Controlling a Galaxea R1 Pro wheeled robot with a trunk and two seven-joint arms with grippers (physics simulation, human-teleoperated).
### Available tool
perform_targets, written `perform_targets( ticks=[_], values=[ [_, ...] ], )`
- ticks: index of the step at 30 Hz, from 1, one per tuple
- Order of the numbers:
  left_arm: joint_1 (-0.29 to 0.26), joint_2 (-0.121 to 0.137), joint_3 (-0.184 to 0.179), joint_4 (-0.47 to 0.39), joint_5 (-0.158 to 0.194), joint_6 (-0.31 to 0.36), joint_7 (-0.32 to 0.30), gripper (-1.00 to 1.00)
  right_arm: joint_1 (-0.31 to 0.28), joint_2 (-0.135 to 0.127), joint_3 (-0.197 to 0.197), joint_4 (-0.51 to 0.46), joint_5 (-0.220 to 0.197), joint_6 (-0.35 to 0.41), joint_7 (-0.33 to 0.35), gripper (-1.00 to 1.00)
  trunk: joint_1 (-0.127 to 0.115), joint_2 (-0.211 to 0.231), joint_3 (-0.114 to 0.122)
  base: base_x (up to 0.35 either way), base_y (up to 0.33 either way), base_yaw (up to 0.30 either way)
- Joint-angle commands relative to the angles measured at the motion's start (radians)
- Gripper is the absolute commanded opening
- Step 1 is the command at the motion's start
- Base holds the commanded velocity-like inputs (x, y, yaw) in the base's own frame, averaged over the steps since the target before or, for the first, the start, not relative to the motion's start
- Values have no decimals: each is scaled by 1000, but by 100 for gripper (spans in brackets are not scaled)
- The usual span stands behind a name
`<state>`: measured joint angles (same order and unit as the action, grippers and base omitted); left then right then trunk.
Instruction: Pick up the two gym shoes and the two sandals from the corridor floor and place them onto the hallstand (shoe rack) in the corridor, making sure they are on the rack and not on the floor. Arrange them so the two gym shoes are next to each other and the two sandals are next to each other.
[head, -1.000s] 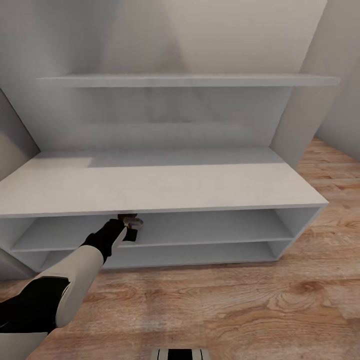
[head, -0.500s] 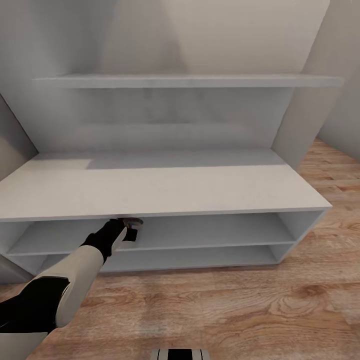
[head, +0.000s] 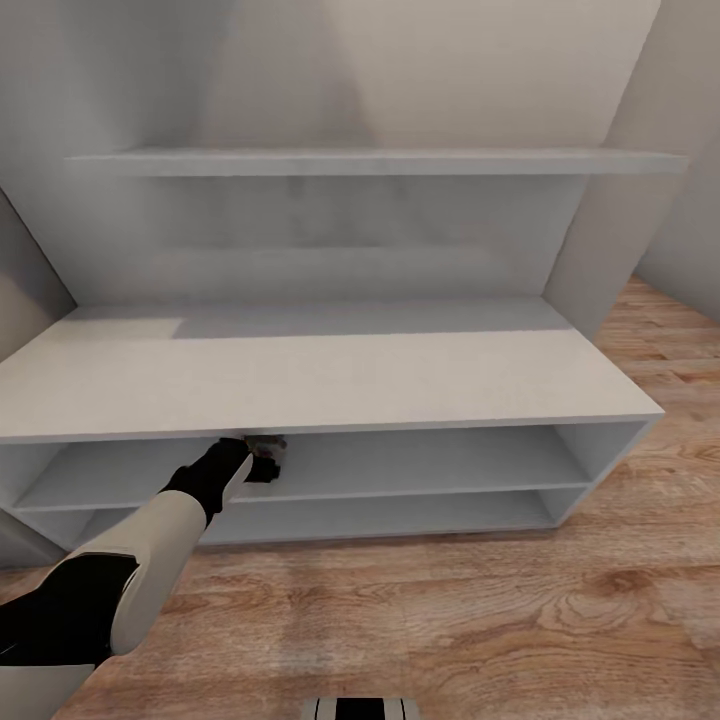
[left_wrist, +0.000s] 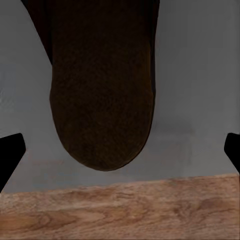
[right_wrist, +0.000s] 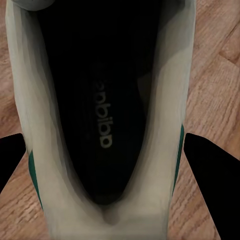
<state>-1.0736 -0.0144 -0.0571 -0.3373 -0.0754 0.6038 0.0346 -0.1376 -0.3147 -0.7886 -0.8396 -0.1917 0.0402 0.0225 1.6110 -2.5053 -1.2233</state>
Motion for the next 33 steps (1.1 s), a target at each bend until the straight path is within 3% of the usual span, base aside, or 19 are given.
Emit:
perform_targets(
  ticks=[1, 10, 23, 25, 33],
  values=[
    [0, 0, -4, -2, -6, 5, 1, 100, 0, 0, -1, -1, -9, 4, 2, -100, 0, 0, -1, 0, 0, 0],
    [0, 1, -4, -6, -6, 5, 9, 100, 0, 0, -1, -1, -9, 3, 2, -100, 0, 0, -1, -21, 0, 0],
    [1, -3, -6, -10, -3, -6, 10, 100, 0, 0, -1, -2, -9, 4, 3, -100, 0, 0, -1, -313, 0, 0],
    [10, -5, -6, -11, -2, -33, 8, 100, 0, 0, -1, -2, -9, 4, 2, -100, 0, 0, -1, -336, 0, 0],
    [143, -14, -4, -24, 13, -217, -5, 100, 0, 1, -1, -1, -9, 4, 2, -100, 0, 0, -1, -336, 0, 0]
  ],
)
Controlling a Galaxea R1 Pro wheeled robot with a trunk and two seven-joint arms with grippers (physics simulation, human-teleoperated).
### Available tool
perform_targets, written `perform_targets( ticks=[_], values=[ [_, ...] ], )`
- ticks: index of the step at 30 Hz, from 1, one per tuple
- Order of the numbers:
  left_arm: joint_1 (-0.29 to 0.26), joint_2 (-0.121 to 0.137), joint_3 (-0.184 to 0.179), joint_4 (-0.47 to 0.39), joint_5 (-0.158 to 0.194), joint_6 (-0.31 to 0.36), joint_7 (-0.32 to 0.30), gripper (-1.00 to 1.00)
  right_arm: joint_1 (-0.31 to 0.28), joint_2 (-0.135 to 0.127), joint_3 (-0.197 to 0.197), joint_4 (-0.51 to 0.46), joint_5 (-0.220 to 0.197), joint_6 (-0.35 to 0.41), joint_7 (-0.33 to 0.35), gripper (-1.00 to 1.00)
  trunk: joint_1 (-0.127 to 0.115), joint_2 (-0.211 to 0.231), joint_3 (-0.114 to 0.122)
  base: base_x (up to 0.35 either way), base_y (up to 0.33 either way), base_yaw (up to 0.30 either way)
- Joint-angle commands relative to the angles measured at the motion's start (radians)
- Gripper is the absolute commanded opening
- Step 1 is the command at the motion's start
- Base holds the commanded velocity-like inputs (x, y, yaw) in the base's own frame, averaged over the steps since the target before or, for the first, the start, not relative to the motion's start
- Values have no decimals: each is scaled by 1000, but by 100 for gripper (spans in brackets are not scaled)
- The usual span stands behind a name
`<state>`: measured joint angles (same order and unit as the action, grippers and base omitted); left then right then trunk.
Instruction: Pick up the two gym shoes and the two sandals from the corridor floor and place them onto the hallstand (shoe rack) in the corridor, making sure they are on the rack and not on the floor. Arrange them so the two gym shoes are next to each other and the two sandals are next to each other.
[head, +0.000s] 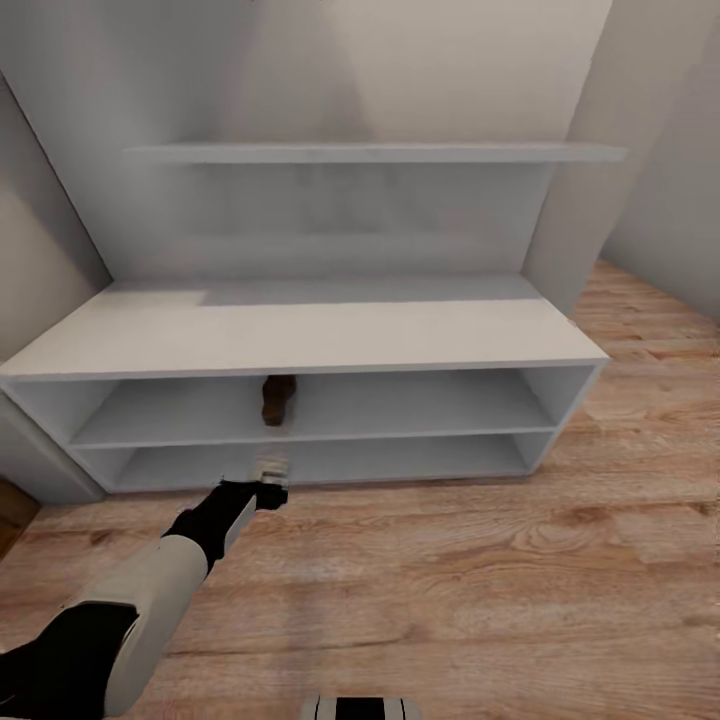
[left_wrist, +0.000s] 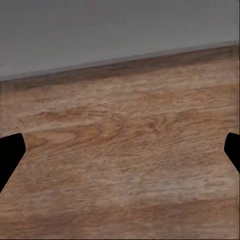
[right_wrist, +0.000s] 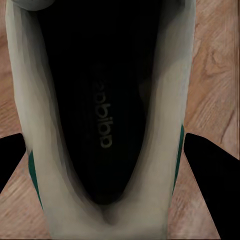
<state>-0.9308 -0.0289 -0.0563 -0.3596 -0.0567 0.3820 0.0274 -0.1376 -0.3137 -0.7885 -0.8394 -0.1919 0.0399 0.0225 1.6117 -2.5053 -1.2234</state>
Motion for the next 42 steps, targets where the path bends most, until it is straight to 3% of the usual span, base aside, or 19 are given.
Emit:
perform_targets(
  ticks=[1, 3, 6, 7, 8, 9, 10, 11, 13, 14, 15, 19, 20, 24, 42],
  values=[
    [27, 1, -5, -3, 1, -34, -2, 100, 0, 0, -2, -1, -9, 4, 2, -100, -1, 0, -1, -336, 0, 0],
    [69, 5, -5, -3, 12, -97, -17, 100, 0, 1, -1, -1, -9, 4, 2, -100, -1, 0, -1, -336, 0, 0],
    [166, 12, -4, -4, 26, -229, -90, 100, 0, 2, -1, 0, -9, 3, 2, -100, -1, 0, -1, -337, 0, 0],
    [254, 31, 7, -4, 29, -349, -182, 100, 0, 3, 0, 1, -9, 3, 2, -100, -1, 0, -1, -309, 0, 0],
    [303, 55, 25, -4, 31, -421, -249, 100, 0, 4, 0, 1, -9, 2, 2, -100, -1, 0, -1, -278, 0, 0],
    [319, 64, 32, -3, 31, -446, -275, 100, 0, 4, 0, 2, -9, 2, 3, -100, -1, 0, -1, -258, 0, 0],
    [351, 83, 49, -3, 31, -491, -331, 100, 0, 4, 0, 2, -9, 2, 3, -100, -1, 0, -1, -213, 0, 0],
    [399, 114, 80, -3, 32, -553, -436, 100, 0, 4, 0, 2, -9, 2, 3, -100, -1, 0, -1, -123, 0, 0],
    [448, 156, 125, -1, 31, -609, -576, 100, 0, 5, 0, 3, -9, 2, 3, -100, -1, 0, -1, -64, 0, 0],
    [459, 166, 137, 0, 31, -619, -610, 100, 0, 5, 0, 3, -8, 2, 3, -100, -1, 0, -1, -32, 0, 0],
    [492, 194, 172, 1, 31, -638, -700, 100, 0, 5, 0, 3, -8, 2, 3, -100, -1, 0, -1, -21, 0, 0],
    [574, 254, 288, 7, 25, -681, -852, 100, 0, 5, 0, 3, -8, 2, 5, -100, -1, 0, -1, -7, 0, 0],
    [602, 265, 304, 8, 25, -697, -864, 100, 0, 6, 0, 3, -8, 2, 5, -100, -1, 0, -1, 0, 0, 0],
    [627, 269, 313, 9, 26, -717, -865, 100, 0, 7, 0, 4, -8, -3, 5, -100, -1, 0, -1, 0, 0, 0],
    [633, 266, 316, 11, 26, -724, -863, 100, 0, 16, 2, 6, -8, -29, 3, -100, -1, 0, -1, -154, -145, 0]
  ],
)
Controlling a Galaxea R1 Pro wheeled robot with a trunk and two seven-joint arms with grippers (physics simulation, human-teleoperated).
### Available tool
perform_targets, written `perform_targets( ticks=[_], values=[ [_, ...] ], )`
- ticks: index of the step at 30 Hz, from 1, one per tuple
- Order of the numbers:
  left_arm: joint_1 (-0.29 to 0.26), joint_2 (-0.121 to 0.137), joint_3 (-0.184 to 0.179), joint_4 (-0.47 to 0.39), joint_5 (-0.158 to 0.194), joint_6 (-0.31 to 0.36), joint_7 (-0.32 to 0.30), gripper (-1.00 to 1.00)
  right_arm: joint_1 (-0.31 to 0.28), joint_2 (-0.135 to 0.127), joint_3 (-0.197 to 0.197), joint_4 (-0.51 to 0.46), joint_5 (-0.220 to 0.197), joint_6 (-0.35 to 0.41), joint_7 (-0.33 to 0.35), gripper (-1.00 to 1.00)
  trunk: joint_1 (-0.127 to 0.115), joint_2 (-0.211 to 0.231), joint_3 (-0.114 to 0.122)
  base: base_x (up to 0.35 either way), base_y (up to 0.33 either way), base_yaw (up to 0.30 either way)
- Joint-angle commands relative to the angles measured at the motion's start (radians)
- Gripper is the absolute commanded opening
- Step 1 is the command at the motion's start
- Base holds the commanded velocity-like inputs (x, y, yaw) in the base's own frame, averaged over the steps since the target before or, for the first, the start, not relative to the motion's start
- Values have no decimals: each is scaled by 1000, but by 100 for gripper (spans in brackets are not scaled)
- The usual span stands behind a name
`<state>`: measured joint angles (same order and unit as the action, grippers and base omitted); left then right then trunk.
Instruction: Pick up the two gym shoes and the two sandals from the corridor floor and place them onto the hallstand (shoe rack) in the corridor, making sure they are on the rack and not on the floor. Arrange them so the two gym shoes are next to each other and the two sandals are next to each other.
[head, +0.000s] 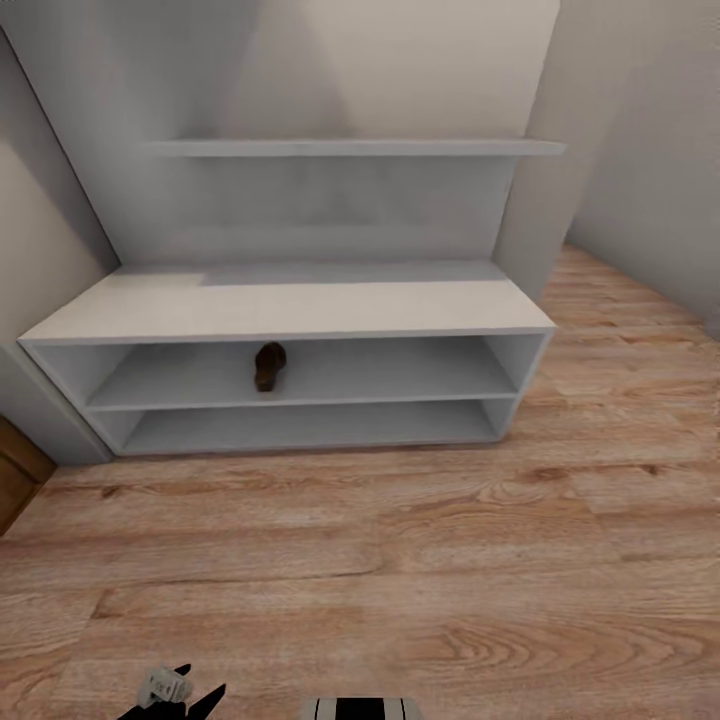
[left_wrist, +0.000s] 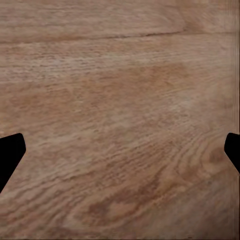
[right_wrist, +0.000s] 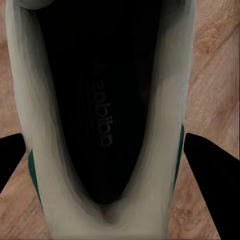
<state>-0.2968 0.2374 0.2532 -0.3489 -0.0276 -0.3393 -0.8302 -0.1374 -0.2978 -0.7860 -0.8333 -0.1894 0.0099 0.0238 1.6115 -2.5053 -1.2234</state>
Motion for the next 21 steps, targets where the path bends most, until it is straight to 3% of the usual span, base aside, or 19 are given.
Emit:
perform_targets(
  ticks=[1, 12, 21],
  values=[
    [-1, 0, 6, 1, -3, -3, -6, 100, -1, 0, -1, 0, -10, 1, 2, -100, -1, 0, -1, -255, -196, 0],
    [0, 0, 6, 1, -3, -2, -6, 100, 0, 0, -1, 0, -10, 2, 2, -100, -1, 0, -1, -224, -198, 0],
    [-1, 0, 8, 1, -2, -1, -6, 100, -1, 0, -1, 0, -10, 2, 2, -100, -1, 0, -1, -50, -35, 0]
  ],
)
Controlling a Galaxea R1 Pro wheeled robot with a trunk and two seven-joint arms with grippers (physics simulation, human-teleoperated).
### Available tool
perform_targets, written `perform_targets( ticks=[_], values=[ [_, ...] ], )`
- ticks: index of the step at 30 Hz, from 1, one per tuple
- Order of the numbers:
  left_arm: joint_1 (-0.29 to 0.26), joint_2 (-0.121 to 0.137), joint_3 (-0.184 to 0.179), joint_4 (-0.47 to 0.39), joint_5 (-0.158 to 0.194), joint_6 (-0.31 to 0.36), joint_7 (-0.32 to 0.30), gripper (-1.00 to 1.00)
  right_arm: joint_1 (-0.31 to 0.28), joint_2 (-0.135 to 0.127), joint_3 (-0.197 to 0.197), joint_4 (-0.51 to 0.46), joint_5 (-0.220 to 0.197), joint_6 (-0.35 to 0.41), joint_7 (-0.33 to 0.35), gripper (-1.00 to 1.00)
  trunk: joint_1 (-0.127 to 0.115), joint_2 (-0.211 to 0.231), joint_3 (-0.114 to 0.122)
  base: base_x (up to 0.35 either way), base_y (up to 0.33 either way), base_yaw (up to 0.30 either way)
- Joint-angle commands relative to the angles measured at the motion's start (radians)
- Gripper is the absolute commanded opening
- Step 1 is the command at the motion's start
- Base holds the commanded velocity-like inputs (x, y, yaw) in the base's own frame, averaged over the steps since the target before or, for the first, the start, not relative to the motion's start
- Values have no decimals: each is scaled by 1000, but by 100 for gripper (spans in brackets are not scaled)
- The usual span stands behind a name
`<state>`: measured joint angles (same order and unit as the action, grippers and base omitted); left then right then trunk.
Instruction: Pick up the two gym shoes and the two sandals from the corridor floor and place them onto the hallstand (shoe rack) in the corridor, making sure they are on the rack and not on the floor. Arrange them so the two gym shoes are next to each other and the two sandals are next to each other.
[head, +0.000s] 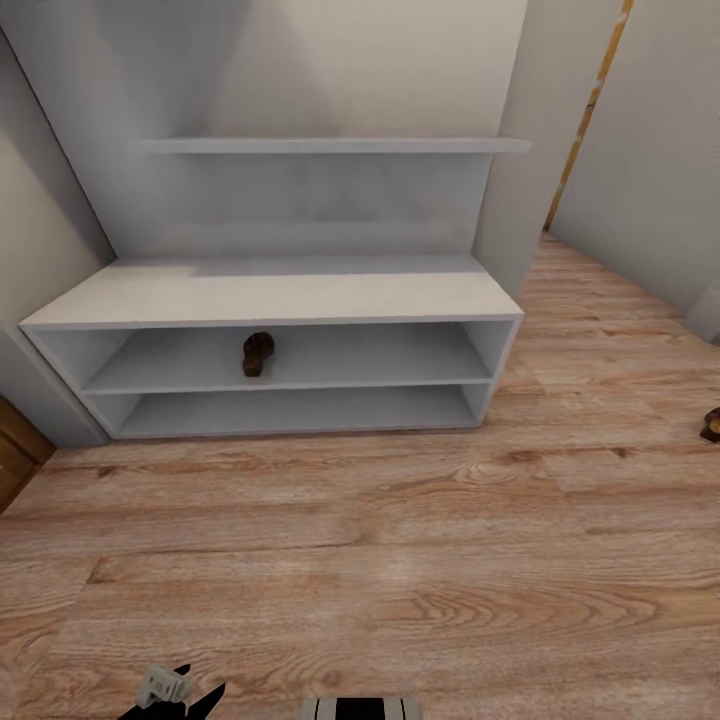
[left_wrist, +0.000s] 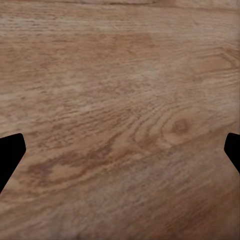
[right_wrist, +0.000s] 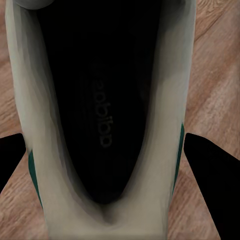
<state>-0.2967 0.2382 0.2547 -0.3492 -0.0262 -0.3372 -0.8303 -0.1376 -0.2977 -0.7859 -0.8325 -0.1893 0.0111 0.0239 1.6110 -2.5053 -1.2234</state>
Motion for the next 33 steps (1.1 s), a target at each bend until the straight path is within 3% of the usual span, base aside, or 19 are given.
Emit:
perform_targets(
  ticks=[1, 4, 5, 8, 9, 10, 11, 14, 17, 18, 20, 22, 27, 33],
  values=[
    [-1, 0, 6, 1, -3, -3, -6, 100, 0, 0, -1, 0, -10, 1, 2, -100, 0, 0, -1, -2, -1, 0],
    [0, 3, 6, 2, -5, -4, -6, 100, 0, 7, 3, 8, -8, 3, 3, -100, 0, 0, -1, 0, 0, 0],
    [1, 2, 4, 3, -4, -5, -12, 100, 0, 78, 139, 15, -10, 4, 5, -100, 0, 0, -1, 0, 0, 0],
    [1, 5, 5, 3, -3, -5, -14, 100, 0, 82, 219, 18, -12, 5, 6, -100, 0, 0, -1, 0, 0, 0],
    [14, 4, 3, 2, -2, -21, -24, 100, -2, 107, 535, -5, -17, 15, -3, -100, 0, 0, -1, 0, 0, 0],
    [16, 4, 3, 2, -2, -26, -28, 100, -2, 114, 570, -13, -17, 18, -4, -100, 0, 0, -1, 0, 0, 0],
    [19, 3, 2, 2, -2, -45, -43, 100, -8, 144, 653, -38, -17, 43, -19, -100, 0, 0, -1, 0, 0, 0],
    [22, 3, 3, 2, -1, -60, -74, 100, -33, 206, 718, -66, -16, 129, -72, -100, 0, 0, -1, 0, 0, 0],
    [27, 4, 3, 2, -3, -69, -125, 100, -93, 308, 768, -87, -13, 264, -174, -100, 0, 0, -1, 0, 0, 0],
    [29, 3, 3, 3, -3, -70, -135, 100, -107, 327, 779, -89, -13, 288, -196, -100, 0, 0, -1, 0, 0, 0],
    [43, 4, 4, 3, -4, -72, -165, 100, -168, 390, 834, -94, -13, 359, -279, -100, 0, 0, -1, 0, 0, 0],
    [54, 5, 5, 2, -3, -73, -176, 100, -219, 421, 885, -94, -14, 393, -329, -100, 0, 0, -1, 0, 0, 0],
    [69, 6, 6, 1, -3, -75, -186, 100, -372, 472, 985, -89, -17, 472, -397, -100, 0, 0, -1, 0, 0, 0],
    [72, 7, 13, -4, -2, -93, -189, 100, -497, 472, 1004, -90, -22, 554, -466, -100, 0, 0, -1, 0, 0, 0]
  ],
)
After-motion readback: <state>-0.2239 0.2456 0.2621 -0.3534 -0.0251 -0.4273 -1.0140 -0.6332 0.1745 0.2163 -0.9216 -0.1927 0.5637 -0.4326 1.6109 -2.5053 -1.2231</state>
